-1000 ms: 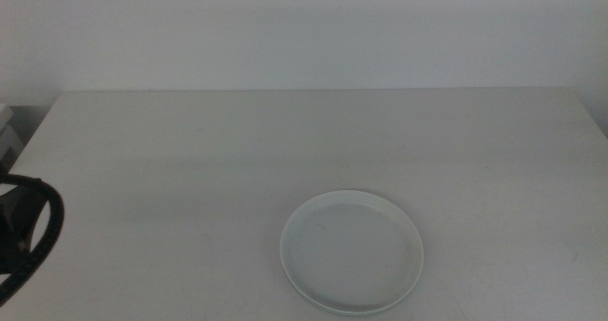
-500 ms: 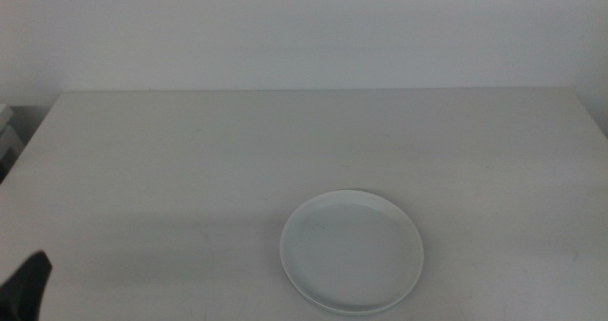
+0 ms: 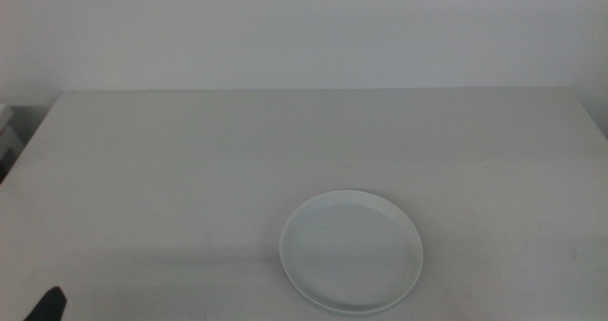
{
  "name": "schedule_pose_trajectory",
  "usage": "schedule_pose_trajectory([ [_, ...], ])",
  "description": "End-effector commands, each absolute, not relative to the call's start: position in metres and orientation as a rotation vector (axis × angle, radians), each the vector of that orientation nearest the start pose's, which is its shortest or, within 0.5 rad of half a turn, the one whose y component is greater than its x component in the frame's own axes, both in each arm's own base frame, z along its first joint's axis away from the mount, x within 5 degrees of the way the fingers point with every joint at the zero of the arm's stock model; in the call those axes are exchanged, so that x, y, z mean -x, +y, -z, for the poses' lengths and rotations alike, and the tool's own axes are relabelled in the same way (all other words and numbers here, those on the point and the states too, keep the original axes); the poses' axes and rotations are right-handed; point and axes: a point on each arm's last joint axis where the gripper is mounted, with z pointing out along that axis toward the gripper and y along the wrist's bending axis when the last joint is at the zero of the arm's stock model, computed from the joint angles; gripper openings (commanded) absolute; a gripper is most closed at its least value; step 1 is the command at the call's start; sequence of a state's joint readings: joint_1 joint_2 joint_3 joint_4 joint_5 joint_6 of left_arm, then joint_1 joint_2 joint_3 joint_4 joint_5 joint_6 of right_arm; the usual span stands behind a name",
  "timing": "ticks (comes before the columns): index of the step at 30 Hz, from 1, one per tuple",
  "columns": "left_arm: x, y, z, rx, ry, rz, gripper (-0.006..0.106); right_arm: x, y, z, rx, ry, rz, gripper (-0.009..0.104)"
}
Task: Stack the three bowls on top of each other.
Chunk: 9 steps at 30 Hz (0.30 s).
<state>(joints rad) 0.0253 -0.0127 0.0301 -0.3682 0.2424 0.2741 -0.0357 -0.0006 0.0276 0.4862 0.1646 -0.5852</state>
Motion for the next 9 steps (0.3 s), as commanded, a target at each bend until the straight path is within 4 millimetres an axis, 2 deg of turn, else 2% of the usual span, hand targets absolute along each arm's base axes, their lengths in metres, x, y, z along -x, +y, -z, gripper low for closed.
schedule_pose_trajectory([
  [1, -0.0552, -0.0038, -0.194, 0.072, 1.616, 0.119, 0.105, -0.0545, 0.0023, -0.1993, 0.104, 1.56, 0.09, 0.057],
  [9, -0.0552, -0.0039, -0.1935, 0.071, 1.619, 0.12, 0.105, -0.0546, 0.0017, -0.1989, 0.09, 1.565, 0.098, 0.057],
])
